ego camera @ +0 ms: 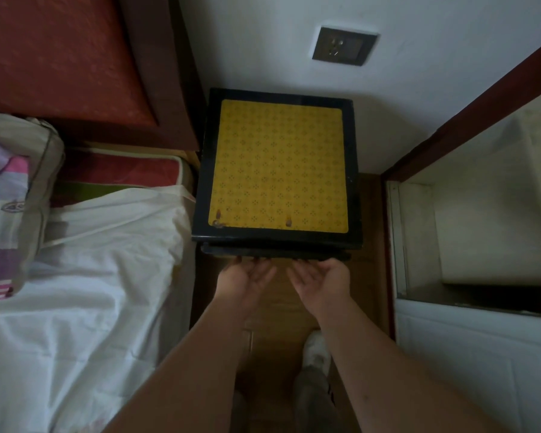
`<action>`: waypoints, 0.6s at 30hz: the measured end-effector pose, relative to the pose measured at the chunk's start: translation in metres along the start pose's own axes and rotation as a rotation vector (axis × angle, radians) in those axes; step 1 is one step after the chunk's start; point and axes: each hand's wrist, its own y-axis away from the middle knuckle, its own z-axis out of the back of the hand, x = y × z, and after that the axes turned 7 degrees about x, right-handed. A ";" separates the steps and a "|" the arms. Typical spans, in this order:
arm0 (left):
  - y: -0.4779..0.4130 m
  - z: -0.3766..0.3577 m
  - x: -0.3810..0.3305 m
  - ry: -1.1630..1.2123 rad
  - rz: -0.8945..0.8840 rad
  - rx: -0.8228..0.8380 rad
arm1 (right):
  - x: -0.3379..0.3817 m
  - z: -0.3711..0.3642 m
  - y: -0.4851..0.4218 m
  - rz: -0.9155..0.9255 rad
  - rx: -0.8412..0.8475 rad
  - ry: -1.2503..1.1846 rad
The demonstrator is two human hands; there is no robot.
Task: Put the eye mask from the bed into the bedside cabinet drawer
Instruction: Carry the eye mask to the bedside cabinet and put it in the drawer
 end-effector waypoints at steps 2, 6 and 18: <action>-0.006 -0.008 -0.007 -0.010 -0.006 0.006 | 0.006 -0.006 -0.005 0.008 0.018 -0.013; -0.016 -0.014 -0.017 -0.021 -0.022 0.027 | 0.015 -0.015 -0.011 0.005 0.056 -0.035; -0.001 -0.023 -0.018 -0.100 -0.043 -0.020 | 0.024 -0.009 -0.004 -0.067 0.048 0.126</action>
